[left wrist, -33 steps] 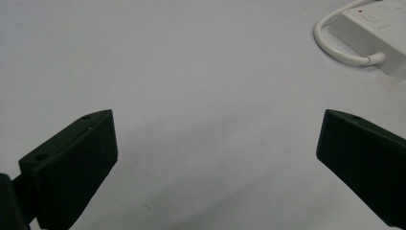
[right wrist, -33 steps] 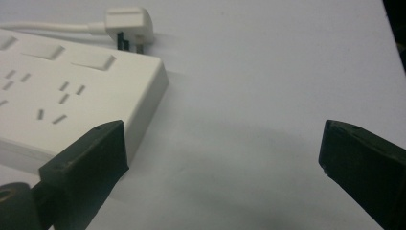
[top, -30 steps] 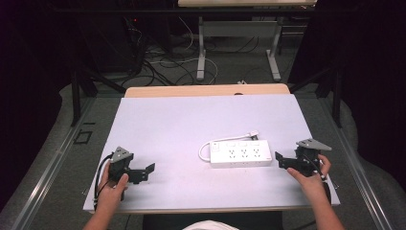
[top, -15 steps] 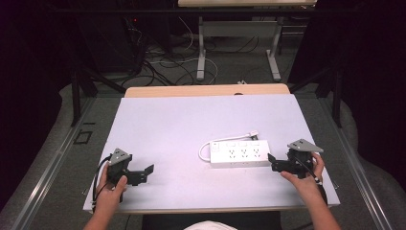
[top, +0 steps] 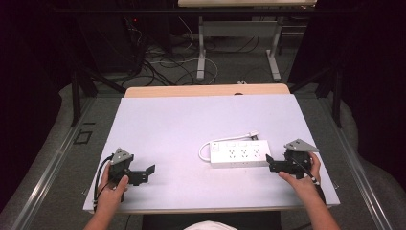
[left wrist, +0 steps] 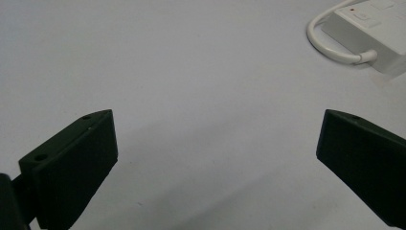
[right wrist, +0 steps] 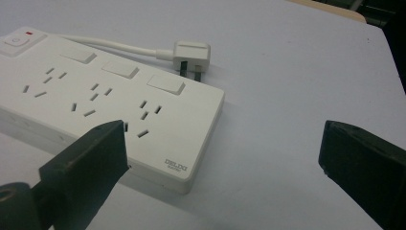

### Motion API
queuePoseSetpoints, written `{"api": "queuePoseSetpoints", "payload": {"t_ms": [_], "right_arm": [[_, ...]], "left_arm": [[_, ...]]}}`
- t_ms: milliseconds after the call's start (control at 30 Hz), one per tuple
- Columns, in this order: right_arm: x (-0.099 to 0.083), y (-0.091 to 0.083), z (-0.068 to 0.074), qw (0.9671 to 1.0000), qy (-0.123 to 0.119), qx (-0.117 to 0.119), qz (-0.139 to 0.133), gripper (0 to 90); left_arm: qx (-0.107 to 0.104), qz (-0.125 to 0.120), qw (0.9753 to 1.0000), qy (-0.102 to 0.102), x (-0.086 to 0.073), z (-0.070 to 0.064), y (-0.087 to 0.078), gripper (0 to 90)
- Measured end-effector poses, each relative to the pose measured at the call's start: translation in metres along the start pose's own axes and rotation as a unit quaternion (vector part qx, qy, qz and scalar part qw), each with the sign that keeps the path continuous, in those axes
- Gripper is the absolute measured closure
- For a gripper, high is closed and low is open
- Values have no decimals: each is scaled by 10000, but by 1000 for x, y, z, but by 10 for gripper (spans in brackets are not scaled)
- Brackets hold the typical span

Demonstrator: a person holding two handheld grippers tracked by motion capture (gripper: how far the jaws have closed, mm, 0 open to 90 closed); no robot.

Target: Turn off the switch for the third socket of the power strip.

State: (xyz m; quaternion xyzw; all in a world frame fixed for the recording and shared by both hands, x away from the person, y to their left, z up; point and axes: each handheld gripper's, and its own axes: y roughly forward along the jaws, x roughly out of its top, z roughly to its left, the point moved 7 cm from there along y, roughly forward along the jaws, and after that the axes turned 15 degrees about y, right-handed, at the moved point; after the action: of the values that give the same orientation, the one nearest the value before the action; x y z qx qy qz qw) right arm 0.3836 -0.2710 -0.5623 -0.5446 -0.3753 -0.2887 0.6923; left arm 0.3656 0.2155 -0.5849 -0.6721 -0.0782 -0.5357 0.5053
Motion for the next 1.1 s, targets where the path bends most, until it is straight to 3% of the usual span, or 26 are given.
{"api": "queuePoseSetpoints", "payload": {"t_ms": [167, 367, 667, 933, 1100], "right_arm": [[2, -1, 6, 10000, 80, -2, 1, 21], [6, -4, 8, 9997, 93, -192, -89, 21], [10, -5, 11, 9995, 235, -176, -70, 30], [15, -7, 13, 9994, 259, -203, -53, 64], [19, -9, 14, 9992, 292, -253, -46, 150]], "left_arm": [[28, -13, 10000, 67, 1, 1, 0, 4], [-5, -2, 10000, 2, 0, -1, 0, 4], [31, -5, 10000, -16, 0, 0, 0, 4], [52, -2, 10000, 32, 0, 1, -2, 4], [60, -42, 10000, -4, 0, 1, -1, 4]]}}
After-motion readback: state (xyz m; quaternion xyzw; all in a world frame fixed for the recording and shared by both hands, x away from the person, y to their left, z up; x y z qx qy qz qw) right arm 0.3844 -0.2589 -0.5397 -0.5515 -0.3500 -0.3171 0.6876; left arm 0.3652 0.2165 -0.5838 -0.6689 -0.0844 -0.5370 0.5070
